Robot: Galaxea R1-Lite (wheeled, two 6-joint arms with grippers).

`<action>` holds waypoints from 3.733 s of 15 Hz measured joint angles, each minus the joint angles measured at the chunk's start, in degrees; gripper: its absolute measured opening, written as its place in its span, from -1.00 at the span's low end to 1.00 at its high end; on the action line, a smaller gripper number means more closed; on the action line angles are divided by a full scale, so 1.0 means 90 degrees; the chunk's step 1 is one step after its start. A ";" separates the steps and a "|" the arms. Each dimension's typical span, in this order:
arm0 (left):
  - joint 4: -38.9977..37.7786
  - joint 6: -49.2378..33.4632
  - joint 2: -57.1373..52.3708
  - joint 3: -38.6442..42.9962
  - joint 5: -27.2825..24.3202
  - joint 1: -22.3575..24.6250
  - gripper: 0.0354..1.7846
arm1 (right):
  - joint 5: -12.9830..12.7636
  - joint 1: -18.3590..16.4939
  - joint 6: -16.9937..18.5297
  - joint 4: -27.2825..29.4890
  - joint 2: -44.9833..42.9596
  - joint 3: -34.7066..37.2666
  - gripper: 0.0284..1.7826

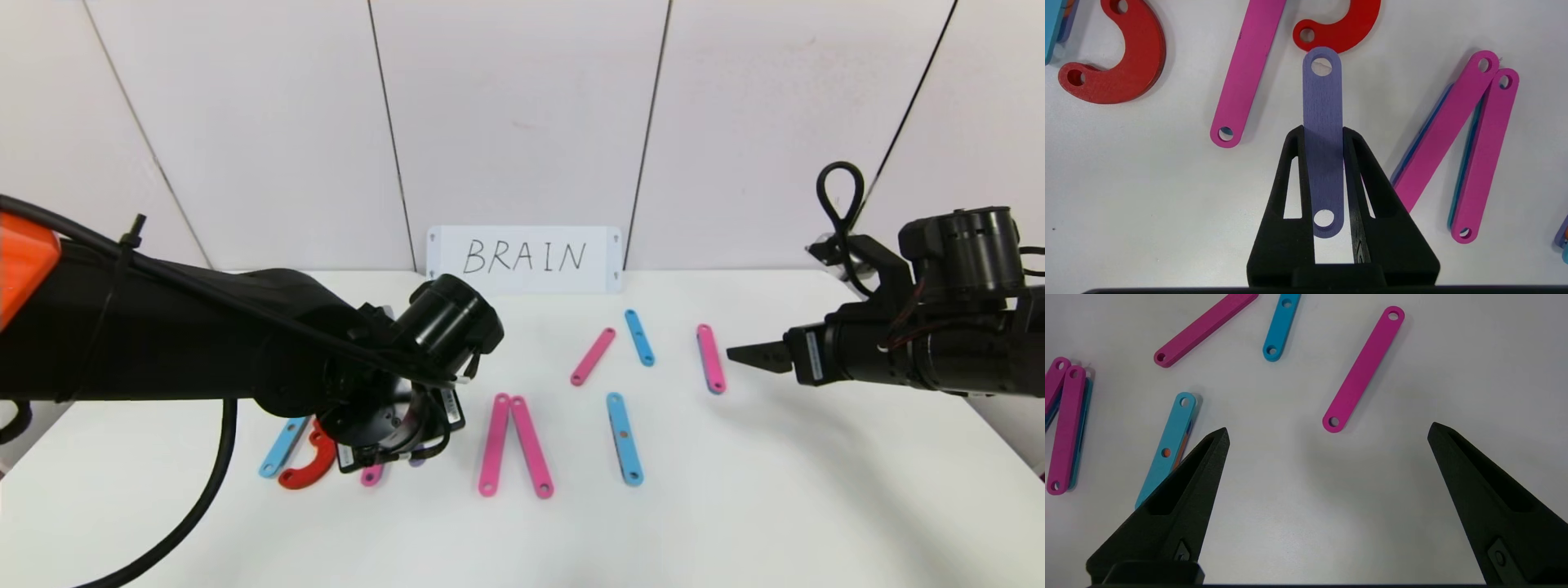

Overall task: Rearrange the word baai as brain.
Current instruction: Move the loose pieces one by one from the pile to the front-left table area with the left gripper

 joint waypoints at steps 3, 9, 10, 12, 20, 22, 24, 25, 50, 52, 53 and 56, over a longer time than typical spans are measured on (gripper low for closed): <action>-0.0332 -0.0008 0.0079 0.0309 -0.0024 0.0003 -0.72 | 0.0000 0.0000 0.0011 0.0000 0.0005 0.0000 0.91; -0.0711 -0.0037 0.0297 0.0535 -0.0104 0.0033 -0.72 | -0.0003 0.0009 0.0008 0.0000 0.0012 0.0000 0.91; -0.0708 -0.0035 0.0330 0.0545 -0.0104 0.0039 -0.72 | -0.0004 0.0009 0.0008 0.0000 0.0012 0.0000 0.91; -0.0708 -0.0039 0.0370 0.0566 -0.0111 0.0042 -0.72 | -0.0004 0.0009 0.0008 0.0000 0.0012 0.0000 0.91; -0.0702 -0.0042 0.0467 0.0615 -0.0108 0.0054 -0.72 | -0.0004 0.0008 0.0008 0.0000 0.0015 -0.0003 0.91; -0.0702 -0.0042 0.0498 0.0615 -0.0108 0.0066 -0.72 | -0.0004 0.0008 0.0008 0.0000 0.0015 -0.0003 0.91; -0.0699 -0.0039 0.0513 0.0615 -0.0107 0.0070 -0.72 | -0.0003 0.0008 0.0008 0.0000 0.0015 -0.0003 0.91; -0.0702 -0.0042 0.0520 0.0615 -0.0108 0.0070 -0.72 | -0.0003 0.0008 0.0008 0.0000 0.0015 -0.0003 0.91; -0.0719 -0.0024 0.0588 0.0538 -0.0264 0.0039 0.95 | -0.0003 0.0030 0.0008 0.0000 0.0045 0.0003 0.91; -0.0803 -0.0024 0.0588 0.0535 -0.0386 0.0027 0.95 | -0.0004 0.0030 0.0011 0.0004 0.0045 0.0003 0.91; -0.0872 -0.0024 0.0588 0.0535 -0.0412 0.0027 0.95 | -0.0004 0.0030 0.0011 0.0004 0.0045 0.0003 0.91; -0.0974 -0.0018 0.0591 0.0526 -0.0442 0.0030 0.95 | -0.0004 0.0030 0.0008 0.0004 0.0045 0.0005 0.91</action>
